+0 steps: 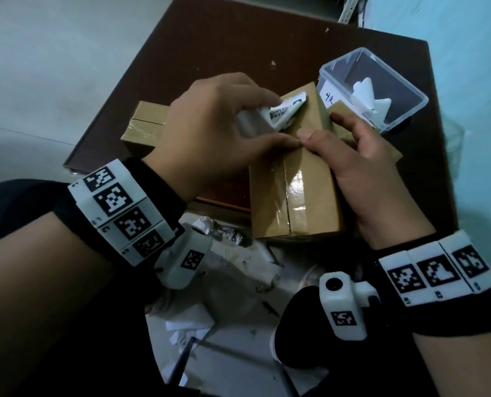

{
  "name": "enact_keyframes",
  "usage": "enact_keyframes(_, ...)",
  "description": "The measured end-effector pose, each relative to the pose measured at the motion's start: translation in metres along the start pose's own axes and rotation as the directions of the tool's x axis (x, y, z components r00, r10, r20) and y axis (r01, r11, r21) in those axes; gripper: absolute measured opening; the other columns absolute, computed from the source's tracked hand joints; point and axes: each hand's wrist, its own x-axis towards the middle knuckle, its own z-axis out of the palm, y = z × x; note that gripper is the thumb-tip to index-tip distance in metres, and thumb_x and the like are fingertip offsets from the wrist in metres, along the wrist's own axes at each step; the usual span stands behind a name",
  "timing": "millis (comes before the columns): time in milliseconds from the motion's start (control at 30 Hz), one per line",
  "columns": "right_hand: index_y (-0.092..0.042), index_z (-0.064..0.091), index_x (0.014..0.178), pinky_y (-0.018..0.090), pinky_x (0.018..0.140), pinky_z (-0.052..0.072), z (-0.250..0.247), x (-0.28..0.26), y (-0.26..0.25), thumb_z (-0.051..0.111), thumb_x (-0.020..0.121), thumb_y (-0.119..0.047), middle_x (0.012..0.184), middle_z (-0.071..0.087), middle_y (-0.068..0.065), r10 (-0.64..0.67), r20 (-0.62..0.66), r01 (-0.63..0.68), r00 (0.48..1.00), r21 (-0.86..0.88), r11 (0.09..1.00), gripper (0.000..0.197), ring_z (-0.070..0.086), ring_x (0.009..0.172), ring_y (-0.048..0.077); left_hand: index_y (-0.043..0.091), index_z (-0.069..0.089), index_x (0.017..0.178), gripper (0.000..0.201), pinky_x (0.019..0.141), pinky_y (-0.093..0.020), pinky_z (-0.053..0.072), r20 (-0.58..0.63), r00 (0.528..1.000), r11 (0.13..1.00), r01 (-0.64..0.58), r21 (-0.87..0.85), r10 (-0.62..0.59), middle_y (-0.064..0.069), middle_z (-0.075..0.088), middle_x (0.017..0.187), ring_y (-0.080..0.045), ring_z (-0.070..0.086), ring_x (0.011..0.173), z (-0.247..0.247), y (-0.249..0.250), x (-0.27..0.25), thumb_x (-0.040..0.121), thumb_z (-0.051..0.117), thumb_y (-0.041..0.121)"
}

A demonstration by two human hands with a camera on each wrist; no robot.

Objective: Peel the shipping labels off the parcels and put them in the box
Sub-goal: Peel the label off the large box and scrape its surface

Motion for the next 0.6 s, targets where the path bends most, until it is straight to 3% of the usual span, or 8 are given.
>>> enact_keyframes(200,-0.046,0.052,0.147,0.052,0.091,0.064,0.0022,-0.0010,0.0001,0.087,0.067,-0.062,0.138,0.065,0.001,-0.001,0.011,0.001,1.000,-0.024,1.000,0.089,0.075,0.111,0.024,0.022,0.075,0.123,0.035,0.079,-0.035,0.062,-0.050,0.997,0.999,-0.049,0.022,0.050,0.004,0.077,0.113,-0.008,0.071,0.097,0.0018,-0.0009,0.0010,0.096,0.070,0.044)
enact_keyframes(300,-0.045,0.052,0.147,0.052,0.091,0.064,0.0037,-0.0023,-0.0004,0.086,0.068,-0.061,0.138,0.064,0.001,0.007,0.018,-0.006,1.000,-0.031,0.999,0.088,0.075,0.111,0.024,0.016,0.077,0.117,0.026,0.076,-0.018,0.055,-0.082,0.996,0.999,-0.048,-0.003,0.047,0.004,0.077,0.107,-0.004,0.069,0.091,0.0059,-0.0002,-0.0006,0.097,0.073,0.032)
enact_keyframes(600,-0.042,0.055,0.146,0.050,0.089,0.066,0.0016,0.0009,0.0004,0.091,0.064,-0.060,0.137,0.068,0.002,0.011,0.022,-0.011,1.000,0.008,1.000,0.092,0.078,0.109,0.023,0.015,0.073,0.117,0.032,0.075,-0.009,0.051,-0.132,0.990,0.992,0.030,-0.127,-0.047,0.011,0.071,0.100,0.002,0.069,0.088,0.0068,-0.0035,0.0011,0.091,0.079,0.033)
